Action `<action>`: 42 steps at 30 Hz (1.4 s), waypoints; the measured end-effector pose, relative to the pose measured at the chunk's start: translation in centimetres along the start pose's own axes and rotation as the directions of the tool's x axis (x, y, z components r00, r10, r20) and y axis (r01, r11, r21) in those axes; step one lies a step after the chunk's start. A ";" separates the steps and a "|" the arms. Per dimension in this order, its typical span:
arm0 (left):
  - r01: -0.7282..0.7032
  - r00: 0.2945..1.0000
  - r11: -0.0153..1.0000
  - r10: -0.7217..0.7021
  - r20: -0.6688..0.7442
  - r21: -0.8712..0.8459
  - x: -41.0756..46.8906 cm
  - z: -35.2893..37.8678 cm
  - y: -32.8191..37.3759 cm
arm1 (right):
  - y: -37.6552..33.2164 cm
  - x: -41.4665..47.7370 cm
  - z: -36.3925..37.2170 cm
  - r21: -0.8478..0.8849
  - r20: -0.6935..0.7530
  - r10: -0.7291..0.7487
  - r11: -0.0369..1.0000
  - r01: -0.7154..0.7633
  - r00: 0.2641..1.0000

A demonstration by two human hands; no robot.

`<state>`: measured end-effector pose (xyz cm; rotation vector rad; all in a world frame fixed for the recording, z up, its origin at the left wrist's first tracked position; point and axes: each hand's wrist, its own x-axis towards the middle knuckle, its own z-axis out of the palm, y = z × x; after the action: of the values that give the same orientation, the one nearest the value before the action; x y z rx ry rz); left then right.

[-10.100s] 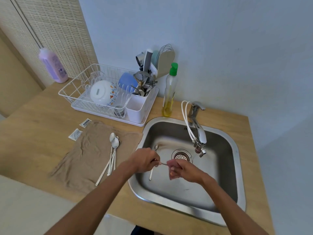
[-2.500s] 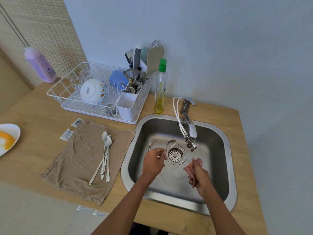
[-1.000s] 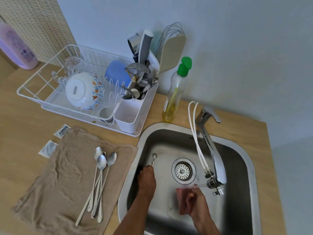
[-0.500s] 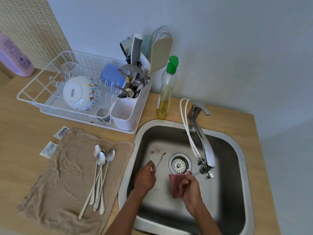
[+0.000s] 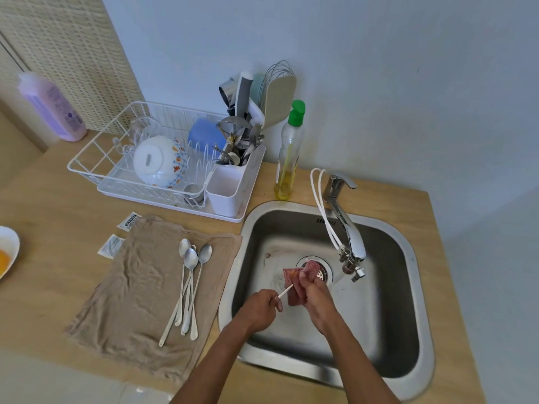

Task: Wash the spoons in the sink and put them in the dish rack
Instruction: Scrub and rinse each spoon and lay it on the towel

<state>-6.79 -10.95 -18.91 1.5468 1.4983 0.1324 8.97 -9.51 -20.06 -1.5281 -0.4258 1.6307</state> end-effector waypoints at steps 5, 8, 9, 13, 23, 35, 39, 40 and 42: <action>-0.106 0.994 0.953 0.112 -0.004 0.283 -0.7 -2.5 0.6 | -1.6 -1.6 -1.3 -0.506 0.148 -0.171 0.833 0.223 0.974; -0.214 0.973 0.847 0.228 0.031 0.488 -0.3 -5.2 0.7 | -3.2 -2.0 -2.4 -0.738 0.323 -0.163 0.574 0.356 0.932; -0.251 0.962 0.800 0.270 0.047 0.545 -0.1 -6.1 0.8 | -3.6 -2.2 -2.4 -0.792 0.375 -0.130 0.470 0.390 0.918; -0.370 0.916 0.651 0.375 0.142 0.663 0.5 -8.0 1.9 | -4.3 -2.8 -1.9 -0.852 0.518 0.138 0.173 0.494 0.844; -0.329 0.944 0.820 0.295 0.147 0.469 -0.2 -8.5 0.2 | -3.0 -4.0 -1.5 -0.708 0.451 -0.042 0.592 0.386 0.891; -0.178 0.966 0.900 0.236 -0.102 0.397 -2.0 -4.8 1.4 | 2.0 -2.4 0.7 -0.187 -0.185 -0.142 0.977 0.108 0.972; -0.143 0.965 0.906 0.216 -0.145 0.398 -2.7 -3.3 1.5 | 2.7 -2.1 2.2 -0.032 -0.323 -0.086 0.996 0.080 0.943; -0.140 0.967 0.911 0.210 -0.143 0.387 -2.8 -3.2 1.5 | 2.7 -2.1 2.4 0.004 -0.338 -0.071 0.997 0.077 0.938; -0.132 0.971 0.925 0.193 -0.141 0.358 -3.0 -2.9 1.5 | 2.4 -2.0 2.6 0.095 -0.339 -0.039 0.993 0.075 0.940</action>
<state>-8.29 -11.59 -14.84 1.9886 1.5884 0.1052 5.54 -11.66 -20.02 -1.6574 -0.1903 1.2918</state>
